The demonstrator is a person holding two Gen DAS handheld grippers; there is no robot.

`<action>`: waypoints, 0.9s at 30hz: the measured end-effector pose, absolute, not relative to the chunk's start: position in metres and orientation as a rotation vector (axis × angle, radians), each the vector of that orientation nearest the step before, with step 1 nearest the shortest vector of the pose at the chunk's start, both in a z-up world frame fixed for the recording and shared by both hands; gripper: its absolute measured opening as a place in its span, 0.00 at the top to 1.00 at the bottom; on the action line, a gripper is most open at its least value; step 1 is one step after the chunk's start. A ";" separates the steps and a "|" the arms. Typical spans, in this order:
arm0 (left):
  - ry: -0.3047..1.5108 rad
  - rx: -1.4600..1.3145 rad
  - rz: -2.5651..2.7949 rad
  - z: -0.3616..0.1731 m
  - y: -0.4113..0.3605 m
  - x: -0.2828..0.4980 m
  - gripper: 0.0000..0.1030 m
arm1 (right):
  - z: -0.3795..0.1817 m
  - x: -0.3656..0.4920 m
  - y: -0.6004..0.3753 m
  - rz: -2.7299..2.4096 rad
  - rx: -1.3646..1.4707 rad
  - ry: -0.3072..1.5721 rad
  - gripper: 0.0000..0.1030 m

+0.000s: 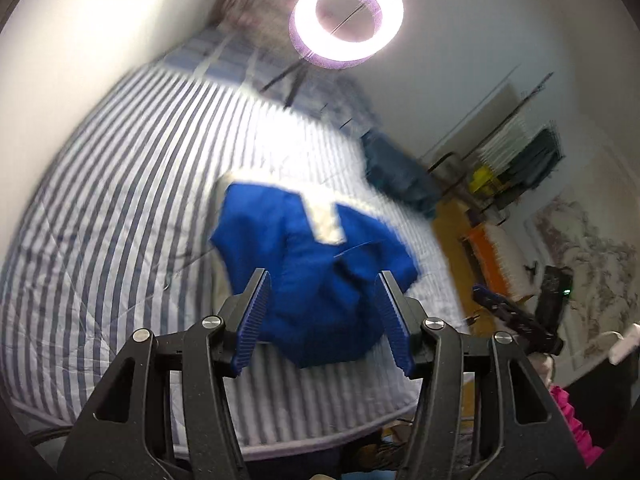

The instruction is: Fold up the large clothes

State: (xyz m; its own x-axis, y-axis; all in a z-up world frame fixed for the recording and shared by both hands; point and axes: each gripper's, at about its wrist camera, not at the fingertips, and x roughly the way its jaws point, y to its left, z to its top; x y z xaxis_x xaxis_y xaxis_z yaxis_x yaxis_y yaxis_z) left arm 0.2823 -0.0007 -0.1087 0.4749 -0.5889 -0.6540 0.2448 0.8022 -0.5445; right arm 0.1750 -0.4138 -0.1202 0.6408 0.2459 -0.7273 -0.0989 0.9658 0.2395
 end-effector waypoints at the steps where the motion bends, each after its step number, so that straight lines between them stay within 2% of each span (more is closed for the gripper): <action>1: 0.975 -0.414 -0.517 -0.123 -0.004 0.290 0.46 | -0.132 0.182 -0.415 0.198 0.194 0.870 0.41; 6: 1.101 -0.505 -0.484 -0.182 -0.010 0.319 0.41 | -0.182 0.205 -0.426 0.167 0.252 0.930 0.33; 13: 1.220 -0.676 -0.448 -0.254 -0.014 0.348 0.41 | -0.225 0.233 -0.435 0.210 0.325 1.004 0.33; 14: 1.224 -0.699 -0.452 -0.261 -0.015 0.349 0.41 | -0.228 0.235 -0.435 0.219 0.336 1.007 0.35; 16: 1.217 -0.701 -0.457 -0.267 -0.021 0.352 0.41 | -0.234 0.240 -0.434 0.253 0.366 1.019 0.46; 17: 1.209 -0.687 -0.461 -0.267 -0.023 0.354 0.41 | -0.237 0.242 -0.433 0.271 0.379 1.027 0.58; 18: 1.200 -0.668 -0.467 -0.265 -0.027 0.355 0.44 | -0.238 0.244 -0.431 0.285 0.390 1.036 0.66; 19: 1.192 -0.652 -0.471 -0.263 -0.031 0.354 0.55 | -0.238 0.244 -0.429 0.298 0.399 1.035 0.69; 20: 1.194 -0.626 -0.463 -0.262 -0.035 0.353 0.62 | -0.238 0.244 -0.427 0.312 0.407 1.034 0.79; 21: 1.192 -0.608 -0.454 -0.261 -0.036 0.353 0.75 | -0.237 0.245 -0.425 0.325 0.413 1.036 0.89; 22: 1.191 -0.602 -0.450 -0.260 -0.035 0.352 0.83 | -0.235 0.244 -0.423 0.339 0.423 1.020 0.91; 24: 1.185 -0.635 -0.460 -0.256 -0.030 0.351 0.91 | -0.231 0.244 -0.424 0.365 0.449 1.011 0.97; 27: 1.169 -0.660 -0.475 -0.248 -0.021 0.345 0.97 | -0.223 0.242 -0.436 0.439 0.642 0.965 0.99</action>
State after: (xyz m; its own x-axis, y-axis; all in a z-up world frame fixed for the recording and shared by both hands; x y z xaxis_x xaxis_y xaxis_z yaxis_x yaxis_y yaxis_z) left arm 0.3447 -0.0213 -0.2476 0.3298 -0.6552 -0.6797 0.0053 0.7212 -0.6927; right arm 0.2423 -0.4363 -0.2227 0.5063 0.6072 -0.6123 -0.0631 0.7343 0.6759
